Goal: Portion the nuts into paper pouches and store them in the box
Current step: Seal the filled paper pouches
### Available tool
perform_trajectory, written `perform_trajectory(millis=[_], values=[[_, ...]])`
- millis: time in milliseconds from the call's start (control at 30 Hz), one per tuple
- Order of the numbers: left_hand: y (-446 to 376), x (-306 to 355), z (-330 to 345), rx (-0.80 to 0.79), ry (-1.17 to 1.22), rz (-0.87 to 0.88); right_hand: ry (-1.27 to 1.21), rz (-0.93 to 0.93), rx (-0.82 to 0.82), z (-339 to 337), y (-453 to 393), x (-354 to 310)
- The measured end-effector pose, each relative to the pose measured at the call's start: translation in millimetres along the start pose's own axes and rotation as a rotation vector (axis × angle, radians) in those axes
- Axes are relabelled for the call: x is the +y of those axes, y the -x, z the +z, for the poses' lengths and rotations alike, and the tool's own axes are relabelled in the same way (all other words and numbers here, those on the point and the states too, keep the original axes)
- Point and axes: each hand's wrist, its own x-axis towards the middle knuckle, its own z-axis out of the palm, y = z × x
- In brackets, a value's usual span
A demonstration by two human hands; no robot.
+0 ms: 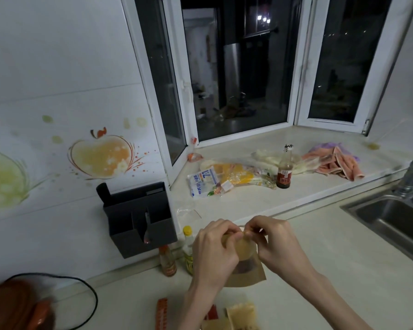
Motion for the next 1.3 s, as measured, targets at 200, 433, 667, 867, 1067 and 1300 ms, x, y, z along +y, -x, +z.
perform_trajectory(millis=[200, 433, 667, 867, 1067, 1300], values=[[7.5, 1.3, 3.0, 0.003, -0.055, 0.033, 0.034, 0.000, -0.017, -2.8, 8.1, -1.3], [11.5, -6.0, -0.8, -0.100, 0.006, -0.020, 0.065, 0.076, 0.036, -13.4, 14.8, 5.5], [15.3, -2.1, 2.1, -0.076, -0.027, 0.040, 0.139, -0.059, -0.057, -16.8, 18.1, -0.5], [11.5, -5.6, -2.2, -0.027, 0.004, 0.008, 0.144, -0.020, 0.025, -18.5, 15.8, 1.0], [14.8, -5.1, -1.6, 0.002, 0.012, -0.009, 0.155, -0.056, 0.049, -14.2, 18.5, -2.3], [18.1, -5.0, 0.3, 0.003, -0.074, 0.059, 0.173, -0.084, -0.001, -2.6, 24.9, -3.0]])
